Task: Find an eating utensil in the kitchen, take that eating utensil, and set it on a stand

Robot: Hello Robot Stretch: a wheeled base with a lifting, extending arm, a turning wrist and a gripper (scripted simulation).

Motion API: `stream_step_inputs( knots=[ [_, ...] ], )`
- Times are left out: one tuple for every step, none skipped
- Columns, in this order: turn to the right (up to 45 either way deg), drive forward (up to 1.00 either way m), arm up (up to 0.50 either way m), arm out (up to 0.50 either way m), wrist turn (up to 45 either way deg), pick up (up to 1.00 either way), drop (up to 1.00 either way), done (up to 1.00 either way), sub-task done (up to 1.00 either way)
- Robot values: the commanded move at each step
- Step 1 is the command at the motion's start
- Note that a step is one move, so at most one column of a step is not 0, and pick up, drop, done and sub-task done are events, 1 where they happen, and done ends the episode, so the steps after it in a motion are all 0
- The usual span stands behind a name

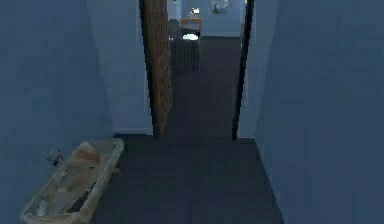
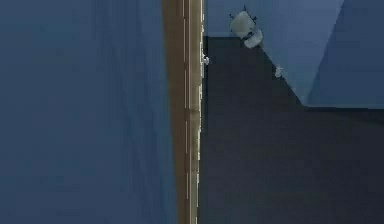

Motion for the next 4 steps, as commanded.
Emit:
stream_step_inputs(
  knots=[
    [0.0, 1.0, 0.0, 0.0, 0.0, 0.0, 0.0, 0.0, 0.0],
    [0.0, 1.0, 0.0, 0.0, 0.0, 0.0, 0.0, 0.0, 0.0],
    [-3.0, 0.0, 0.0, 0.0, 0.0, 0.0, 0.0, 0.0, 0.0],
    [0.0, 0.35, 0.0, 0.0, 0.0, 0.0, 0.0, 0.0, 0.0]
  ],
)
